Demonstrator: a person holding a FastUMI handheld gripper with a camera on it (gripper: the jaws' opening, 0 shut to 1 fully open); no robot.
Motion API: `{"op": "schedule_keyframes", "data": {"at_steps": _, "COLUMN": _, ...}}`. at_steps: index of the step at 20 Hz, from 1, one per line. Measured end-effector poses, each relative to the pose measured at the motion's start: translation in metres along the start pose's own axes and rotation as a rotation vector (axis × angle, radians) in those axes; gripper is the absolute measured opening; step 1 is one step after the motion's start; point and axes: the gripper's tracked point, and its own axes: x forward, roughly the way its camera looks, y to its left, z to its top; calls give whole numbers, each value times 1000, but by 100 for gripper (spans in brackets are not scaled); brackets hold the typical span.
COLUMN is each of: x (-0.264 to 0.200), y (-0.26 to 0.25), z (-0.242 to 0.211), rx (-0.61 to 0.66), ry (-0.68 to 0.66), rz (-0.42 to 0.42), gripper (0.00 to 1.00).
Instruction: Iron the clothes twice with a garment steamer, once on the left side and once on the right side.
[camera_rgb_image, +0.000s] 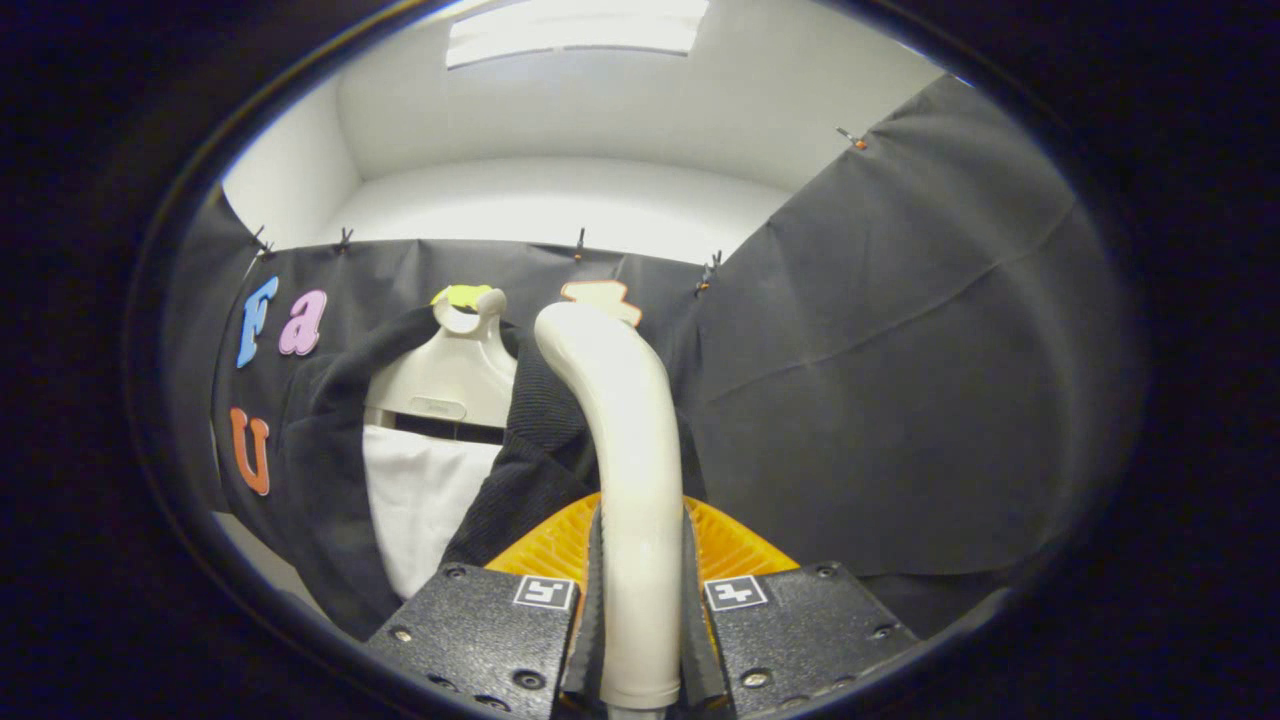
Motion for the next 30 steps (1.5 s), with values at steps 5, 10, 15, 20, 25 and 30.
{"op": "schedule_keyframes", "data": {"at_steps": 5, "x": -5, "y": 6, "z": -20, "rx": -67, "ry": 19, "rz": -38, "gripper": 34}}
{"op": "schedule_keyframes", "data": {"at_steps": 10, "x": -20, "y": 6, "z": -35, "rx": -78, "ry": 45, "rz": -70, "gripper": 34}}
{"op": "schedule_keyframes", "data": {"at_steps": 15, "x": -39, "y": 9, "z": -50, "rx": -111, "ry": 73, "rz": -109, "gripper": 34}}
{"op": "schedule_keyframes", "data": {"at_steps": 20, "x": -55, "y": 14, "z": -67, "rx": -139, "ry": 106, "rz": -146, "gripper": 34}}
{"op": "schedule_keyframes", "data": {"at_steps": 25, "x": -70, "y": 20, "z": -92, "rx": -153, "ry": 167, "rz": -183, "gripper": 34}}
{"op": "schedule_keyframes", "data": {"at_steps": 30, "x": -82, "y": 27, "z": -117, "rx": -160, "ry": 220, "rz": -204, "gripper": 34}}
